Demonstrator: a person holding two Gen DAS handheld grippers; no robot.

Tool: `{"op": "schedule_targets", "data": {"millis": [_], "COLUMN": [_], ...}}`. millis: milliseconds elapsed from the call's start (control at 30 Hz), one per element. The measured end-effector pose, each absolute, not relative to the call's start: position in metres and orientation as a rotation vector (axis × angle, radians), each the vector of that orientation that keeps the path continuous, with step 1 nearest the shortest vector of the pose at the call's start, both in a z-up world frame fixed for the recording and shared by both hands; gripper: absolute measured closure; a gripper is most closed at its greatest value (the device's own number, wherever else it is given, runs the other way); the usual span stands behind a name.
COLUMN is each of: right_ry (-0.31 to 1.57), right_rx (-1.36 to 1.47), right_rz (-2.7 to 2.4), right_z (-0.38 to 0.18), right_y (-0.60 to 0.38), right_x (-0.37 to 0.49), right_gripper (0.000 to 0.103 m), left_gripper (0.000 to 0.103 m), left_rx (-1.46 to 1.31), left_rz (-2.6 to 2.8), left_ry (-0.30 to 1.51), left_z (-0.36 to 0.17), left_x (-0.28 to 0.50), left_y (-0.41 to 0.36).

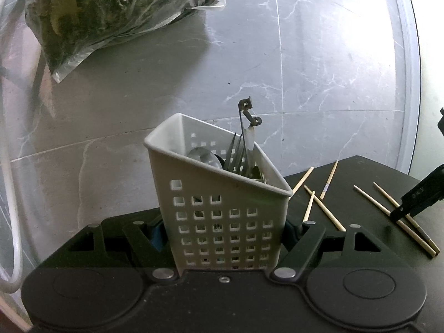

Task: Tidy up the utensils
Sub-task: 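Lower the right gripper onto two chopsticks and close on them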

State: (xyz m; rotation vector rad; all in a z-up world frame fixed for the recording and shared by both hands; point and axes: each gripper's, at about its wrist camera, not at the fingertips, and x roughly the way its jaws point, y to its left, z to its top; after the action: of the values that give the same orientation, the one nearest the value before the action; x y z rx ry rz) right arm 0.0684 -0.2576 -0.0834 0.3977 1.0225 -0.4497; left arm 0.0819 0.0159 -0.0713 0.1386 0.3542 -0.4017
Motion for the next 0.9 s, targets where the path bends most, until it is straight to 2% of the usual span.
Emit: {"op": "schedule_targets", "data": {"millis": [100,200,267,333,400,433,500,700,833,900], "right_ry": [1.03,1.032,1.029,1.028,1.025,1.024,1.025,1.059,1.092,1.107], "right_rx": [0.363,0.33,0.332,0.335,0.335,0.337,0.343,0.349,0.382,0.365], "right_rz": [-0.441,-0.43,-0.425,-0.418,-0.418,-0.416,-0.406,-0.354,-0.291,-0.287], "right_z": [-0.085,-0.085,-0.084,-0.083,-0.083,-0.084,-0.084,-0.084,-0.083,-0.084], "right_y": [-0.249,-0.244,-0.244,-0.246,-0.246,-0.245,-0.246,-0.248,-0.259,-0.26], "right_x": [0.071,0.073,0.073,0.072,0.072,0.072,0.071,0.077,0.093,0.099], "right_gripper": [0.04,0.048,0.058,0.061,0.069,0.079,0.088,0.087,0.073,0.079], "left_gripper": [0.025,0.025,0.025,0.025,0.025,0.025,0.025,0.025,0.025,0.025], "left_rx": [0.139,0.137,0.137,0.137,0.137,0.137,0.137,0.137,0.135,0.135], "left_rz": [-0.402,-0.401,-0.402,-0.402,-0.402,-0.402,-0.402,-0.402,-0.401,-0.401], "left_ry": [0.353,0.353,0.353,0.353,0.353,0.353,0.353,0.353,0.353,0.352], "left_z": [-0.071,-0.071,-0.071,-0.071,-0.071,-0.071,-0.071,-0.072,-0.072,-0.072], "left_x": [0.082,0.082,0.082,0.082,0.082,0.082,0.082,0.082,0.082,0.082], "left_y": [0.016,0.016,0.016,0.016,0.016,0.016,0.016,0.016,0.017,0.017]}}
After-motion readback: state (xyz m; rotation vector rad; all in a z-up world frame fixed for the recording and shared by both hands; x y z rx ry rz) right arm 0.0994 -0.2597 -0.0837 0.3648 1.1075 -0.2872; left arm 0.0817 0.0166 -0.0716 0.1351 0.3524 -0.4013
